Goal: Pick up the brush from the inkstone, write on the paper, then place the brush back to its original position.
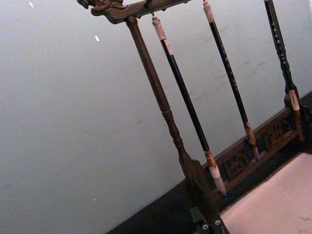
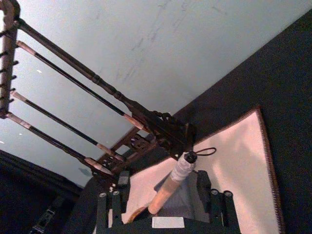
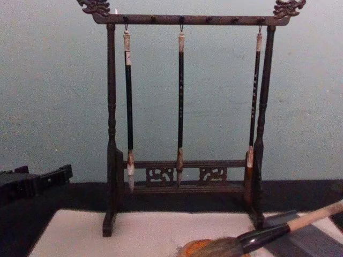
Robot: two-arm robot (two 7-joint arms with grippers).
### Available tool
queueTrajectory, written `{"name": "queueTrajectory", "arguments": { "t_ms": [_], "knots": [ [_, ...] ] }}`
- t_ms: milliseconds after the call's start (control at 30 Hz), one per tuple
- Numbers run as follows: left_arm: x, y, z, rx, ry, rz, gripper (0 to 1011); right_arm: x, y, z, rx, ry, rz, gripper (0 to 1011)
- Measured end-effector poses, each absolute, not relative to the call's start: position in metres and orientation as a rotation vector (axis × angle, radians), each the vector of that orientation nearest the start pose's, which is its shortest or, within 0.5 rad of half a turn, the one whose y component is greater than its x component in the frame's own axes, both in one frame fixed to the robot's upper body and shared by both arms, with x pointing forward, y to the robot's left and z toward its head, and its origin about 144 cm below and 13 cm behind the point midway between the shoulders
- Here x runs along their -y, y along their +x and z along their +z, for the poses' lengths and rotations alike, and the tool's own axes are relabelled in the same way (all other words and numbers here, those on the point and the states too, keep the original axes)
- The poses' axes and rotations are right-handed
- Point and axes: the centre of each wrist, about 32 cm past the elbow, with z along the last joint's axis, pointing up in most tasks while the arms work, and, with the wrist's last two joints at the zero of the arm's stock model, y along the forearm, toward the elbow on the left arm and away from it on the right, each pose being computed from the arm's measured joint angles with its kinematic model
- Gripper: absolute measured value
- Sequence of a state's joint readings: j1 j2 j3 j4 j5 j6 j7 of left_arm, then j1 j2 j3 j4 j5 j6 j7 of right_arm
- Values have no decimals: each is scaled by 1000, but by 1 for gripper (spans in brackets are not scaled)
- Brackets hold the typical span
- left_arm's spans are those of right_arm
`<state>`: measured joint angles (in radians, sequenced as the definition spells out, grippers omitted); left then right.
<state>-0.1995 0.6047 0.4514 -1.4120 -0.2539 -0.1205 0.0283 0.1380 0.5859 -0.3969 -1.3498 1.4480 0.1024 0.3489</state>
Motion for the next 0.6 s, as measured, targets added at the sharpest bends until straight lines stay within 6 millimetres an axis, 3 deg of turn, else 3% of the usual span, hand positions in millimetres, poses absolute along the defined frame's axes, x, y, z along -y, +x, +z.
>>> {"name": "queueTrajectory", "arguments": {
  "t_ms": [200,600],
  "knots": [
    [-310,489,1140,285,304,1248,1002,329,471,1112,-840,392,-1042,1000],
    [-310,489,1140,285,304,1248,1002,330,467,1117,-818,337,-1081,1008]
  ]
}}
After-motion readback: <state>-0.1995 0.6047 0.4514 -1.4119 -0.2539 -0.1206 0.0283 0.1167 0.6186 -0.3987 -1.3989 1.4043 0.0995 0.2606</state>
